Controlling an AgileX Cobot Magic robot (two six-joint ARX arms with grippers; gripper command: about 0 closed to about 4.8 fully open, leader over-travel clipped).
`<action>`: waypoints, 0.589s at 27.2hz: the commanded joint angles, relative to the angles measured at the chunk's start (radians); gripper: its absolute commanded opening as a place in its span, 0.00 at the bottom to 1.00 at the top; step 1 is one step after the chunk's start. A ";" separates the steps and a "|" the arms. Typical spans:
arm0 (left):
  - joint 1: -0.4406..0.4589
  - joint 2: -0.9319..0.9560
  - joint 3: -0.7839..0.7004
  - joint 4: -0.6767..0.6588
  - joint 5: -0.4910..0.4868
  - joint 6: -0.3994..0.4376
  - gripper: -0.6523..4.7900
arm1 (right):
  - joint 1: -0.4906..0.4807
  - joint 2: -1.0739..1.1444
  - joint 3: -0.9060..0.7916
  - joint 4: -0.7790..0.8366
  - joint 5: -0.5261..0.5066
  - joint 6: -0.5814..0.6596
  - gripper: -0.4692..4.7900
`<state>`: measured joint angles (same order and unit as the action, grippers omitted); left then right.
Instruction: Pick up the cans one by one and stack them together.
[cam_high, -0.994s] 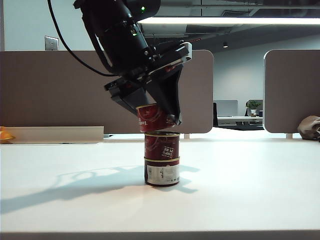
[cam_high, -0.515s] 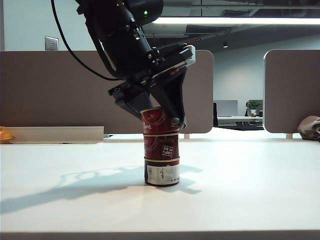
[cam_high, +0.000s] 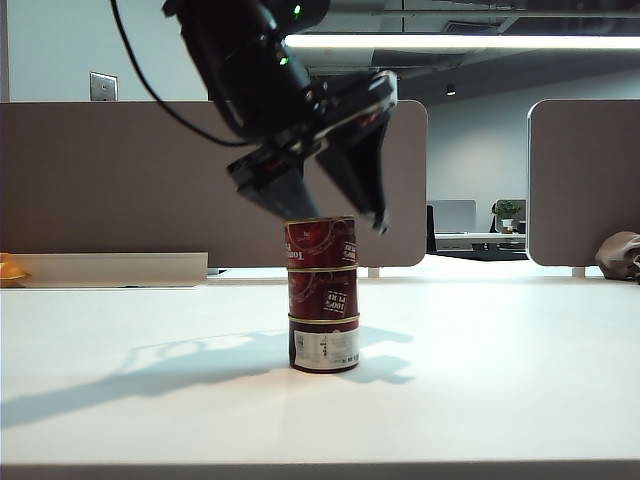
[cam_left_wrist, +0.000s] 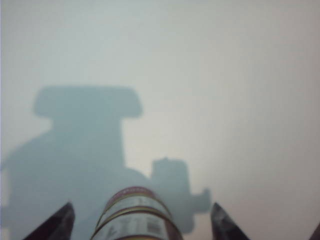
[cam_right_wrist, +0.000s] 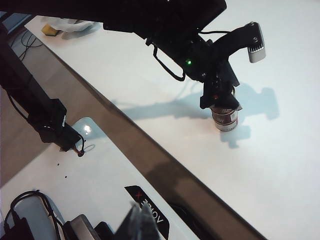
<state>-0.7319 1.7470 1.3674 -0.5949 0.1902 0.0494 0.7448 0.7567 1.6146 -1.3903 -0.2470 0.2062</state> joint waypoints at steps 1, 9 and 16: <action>-0.008 -0.013 0.063 -0.036 -0.010 -0.001 0.73 | -0.001 -0.002 0.003 0.005 -0.003 0.003 0.09; -0.030 -0.072 0.288 -0.186 -0.002 -0.018 0.11 | -0.002 -0.011 0.003 0.006 0.023 -0.071 0.09; -0.064 -0.213 0.302 -0.149 -0.015 -0.031 0.11 | -0.001 -0.050 0.002 0.034 0.135 -0.172 0.09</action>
<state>-0.7807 1.5620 1.6661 -0.7681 0.1783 0.0219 0.7448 0.7181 1.6142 -1.3880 -0.1463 0.0620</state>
